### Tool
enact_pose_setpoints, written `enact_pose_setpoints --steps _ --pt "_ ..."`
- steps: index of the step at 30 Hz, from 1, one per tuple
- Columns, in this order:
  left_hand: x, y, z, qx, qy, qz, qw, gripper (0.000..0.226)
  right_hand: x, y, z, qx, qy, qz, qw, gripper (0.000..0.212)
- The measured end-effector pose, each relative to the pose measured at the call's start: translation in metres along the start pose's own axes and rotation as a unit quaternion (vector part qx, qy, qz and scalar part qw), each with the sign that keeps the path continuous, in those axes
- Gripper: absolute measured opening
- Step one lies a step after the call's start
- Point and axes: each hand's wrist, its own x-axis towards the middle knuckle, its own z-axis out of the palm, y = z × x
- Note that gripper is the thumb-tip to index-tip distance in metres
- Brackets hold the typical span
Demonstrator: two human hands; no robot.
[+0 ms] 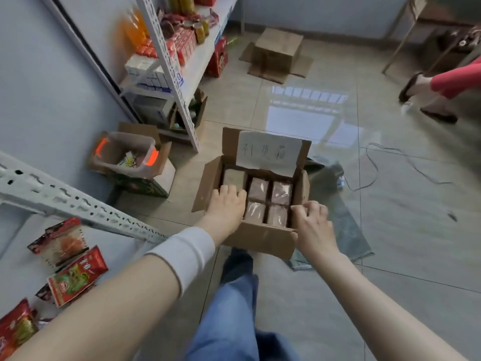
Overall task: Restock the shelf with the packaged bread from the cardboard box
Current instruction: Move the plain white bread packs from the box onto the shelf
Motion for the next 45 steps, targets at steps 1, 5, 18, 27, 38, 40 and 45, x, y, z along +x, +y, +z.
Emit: enact_pose_setpoints --steps 1,5,18,27,38,40,45 --pt "0.020 -0.003 0.004 -0.006 -0.003 0.011 1.000 0.042 0.016 0.002 0.004 -0.006 -0.010 0.005 1.000 0.043" --pt "0.093 -0.017 0.024 -0.049 -0.034 0.032 0.998 0.034 0.077 0.000 0.026 -0.008 -0.074 0.038 0.997 0.043" --pt "0.335 -0.057 0.221 -0.377 -0.094 -0.262 0.883 0.066 0.270 -0.063 0.249 0.274 -0.305 0.143 0.901 0.064" --pt "0.375 -0.049 0.287 -0.443 0.078 -0.300 0.842 0.077 0.319 -0.089 0.343 0.370 -0.320 0.242 0.838 0.062" --pt "0.377 -0.064 0.268 -0.515 -0.043 -0.287 0.807 0.055 0.292 -0.049 0.308 0.495 -0.316 0.268 0.764 0.041" --pt "0.364 -0.067 0.256 -0.526 -0.034 -0.274 0.805 0.048 0.281 -0.031 0.296 0.513 -0.294 0.302 0.748 0.040" --pt "0.304 -0.070 0.226 -0.588 -0.013 -0.342 0.733 0.045 0.245 0.009 0.255 0.564 -0.228 0.359 0.708 0.044"
